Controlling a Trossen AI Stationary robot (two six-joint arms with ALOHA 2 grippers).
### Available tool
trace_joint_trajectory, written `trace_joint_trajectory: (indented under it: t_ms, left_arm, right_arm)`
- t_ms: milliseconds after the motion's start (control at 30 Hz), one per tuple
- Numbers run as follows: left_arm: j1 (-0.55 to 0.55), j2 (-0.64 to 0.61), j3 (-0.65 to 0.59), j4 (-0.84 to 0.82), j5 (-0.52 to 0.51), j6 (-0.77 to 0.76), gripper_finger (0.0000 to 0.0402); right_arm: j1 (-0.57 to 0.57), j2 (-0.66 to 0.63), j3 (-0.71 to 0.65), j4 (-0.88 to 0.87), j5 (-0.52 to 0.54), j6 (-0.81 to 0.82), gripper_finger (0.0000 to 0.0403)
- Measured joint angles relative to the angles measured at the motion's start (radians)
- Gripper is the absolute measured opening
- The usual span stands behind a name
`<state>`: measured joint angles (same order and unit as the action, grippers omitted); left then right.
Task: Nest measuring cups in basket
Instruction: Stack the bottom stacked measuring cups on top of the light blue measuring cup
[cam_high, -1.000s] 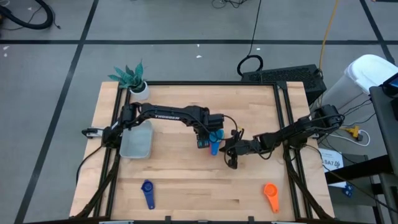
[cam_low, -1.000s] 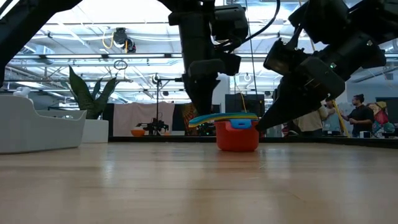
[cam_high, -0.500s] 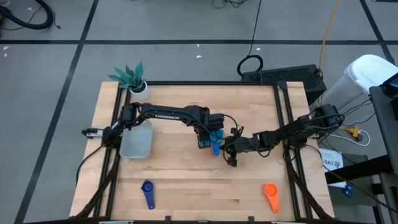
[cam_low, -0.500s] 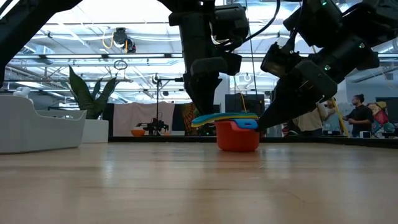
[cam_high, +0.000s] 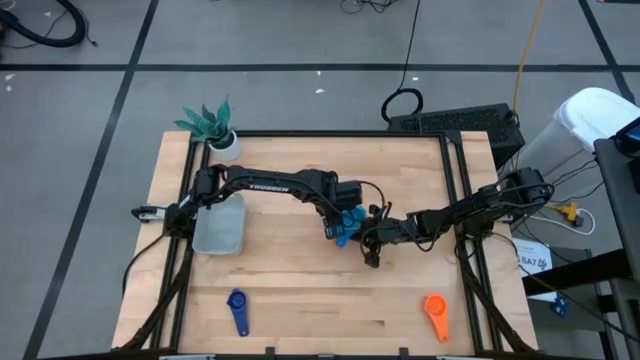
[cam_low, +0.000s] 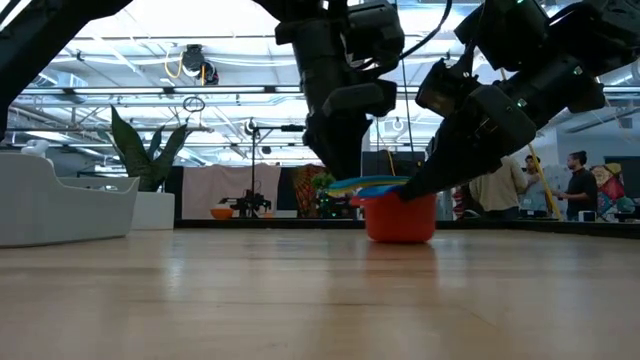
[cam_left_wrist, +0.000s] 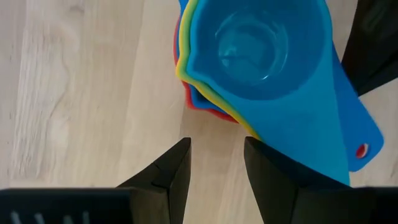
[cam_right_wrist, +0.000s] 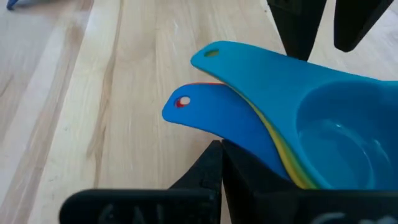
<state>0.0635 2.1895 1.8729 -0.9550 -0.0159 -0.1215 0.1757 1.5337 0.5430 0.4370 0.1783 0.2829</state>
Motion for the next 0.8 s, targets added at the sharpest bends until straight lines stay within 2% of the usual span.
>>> trace_joint_trajectory:
  t_ms: [633,800]
  left_arm:
    - [-0.005,0.0,0.0,0.034,0.016,-0.011,0.0152]
    - [0.004,-0.033,0.001,0.023,0.005,0.012,0.0152]
  right_arm:
    - [-0.002,0.0,0.0,0.0,0.002,0.003,0.0]
    - [-0.002,0.0,0.0,0.0,0.002,-0.001,0.0]
